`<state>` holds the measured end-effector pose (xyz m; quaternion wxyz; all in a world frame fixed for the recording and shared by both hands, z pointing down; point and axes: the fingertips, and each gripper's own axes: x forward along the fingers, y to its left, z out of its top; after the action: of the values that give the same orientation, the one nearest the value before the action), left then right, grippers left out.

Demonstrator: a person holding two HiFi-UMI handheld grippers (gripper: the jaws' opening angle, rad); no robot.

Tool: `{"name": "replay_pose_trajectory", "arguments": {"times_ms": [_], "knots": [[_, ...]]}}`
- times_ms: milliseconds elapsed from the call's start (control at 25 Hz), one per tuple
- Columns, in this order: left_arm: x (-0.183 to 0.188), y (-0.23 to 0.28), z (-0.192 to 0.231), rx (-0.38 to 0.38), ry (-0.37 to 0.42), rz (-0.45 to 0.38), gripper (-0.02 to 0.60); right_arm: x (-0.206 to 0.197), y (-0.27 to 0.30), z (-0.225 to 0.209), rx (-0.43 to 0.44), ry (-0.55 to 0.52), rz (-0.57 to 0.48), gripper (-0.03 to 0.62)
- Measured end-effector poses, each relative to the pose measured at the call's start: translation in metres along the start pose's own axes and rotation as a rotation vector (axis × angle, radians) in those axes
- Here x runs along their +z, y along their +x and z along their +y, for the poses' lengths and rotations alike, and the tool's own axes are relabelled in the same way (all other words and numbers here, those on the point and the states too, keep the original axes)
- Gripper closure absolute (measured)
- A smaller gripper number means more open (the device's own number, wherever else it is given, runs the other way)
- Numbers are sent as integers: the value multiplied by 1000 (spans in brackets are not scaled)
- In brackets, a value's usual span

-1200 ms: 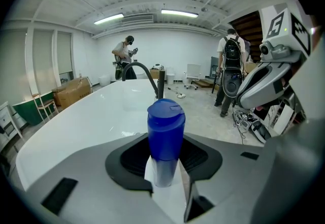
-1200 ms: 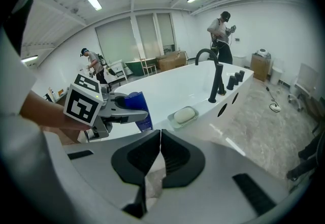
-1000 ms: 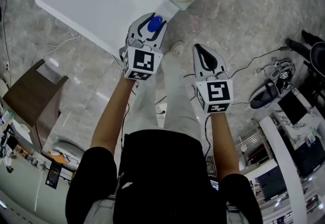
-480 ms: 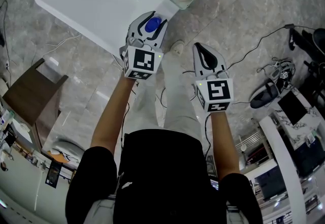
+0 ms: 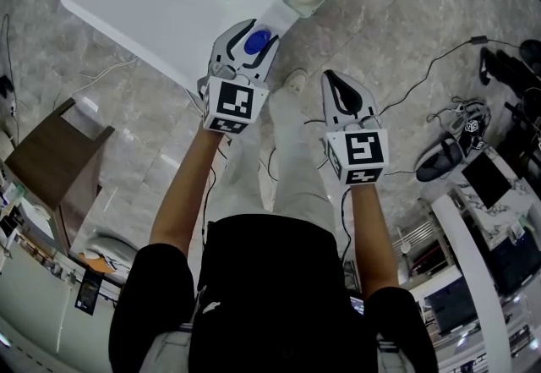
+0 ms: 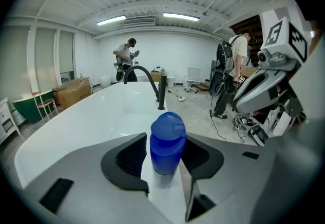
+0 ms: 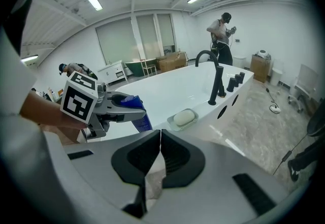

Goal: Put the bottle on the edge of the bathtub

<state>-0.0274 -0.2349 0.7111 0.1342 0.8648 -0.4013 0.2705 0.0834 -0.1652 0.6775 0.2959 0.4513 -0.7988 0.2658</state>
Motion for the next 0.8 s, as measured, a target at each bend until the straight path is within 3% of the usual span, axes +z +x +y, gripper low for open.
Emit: {"name": "replay_pose_trajectory", "arguments": {"times_ms": [360,800], "knots": [[40,-35,-11,-65,6,-33,383,27,-17,9,-16,-21,-39,569],[93,-92,-5,-41,15,-67,414,75,-63,19,-57,-46,-121,569]]}}
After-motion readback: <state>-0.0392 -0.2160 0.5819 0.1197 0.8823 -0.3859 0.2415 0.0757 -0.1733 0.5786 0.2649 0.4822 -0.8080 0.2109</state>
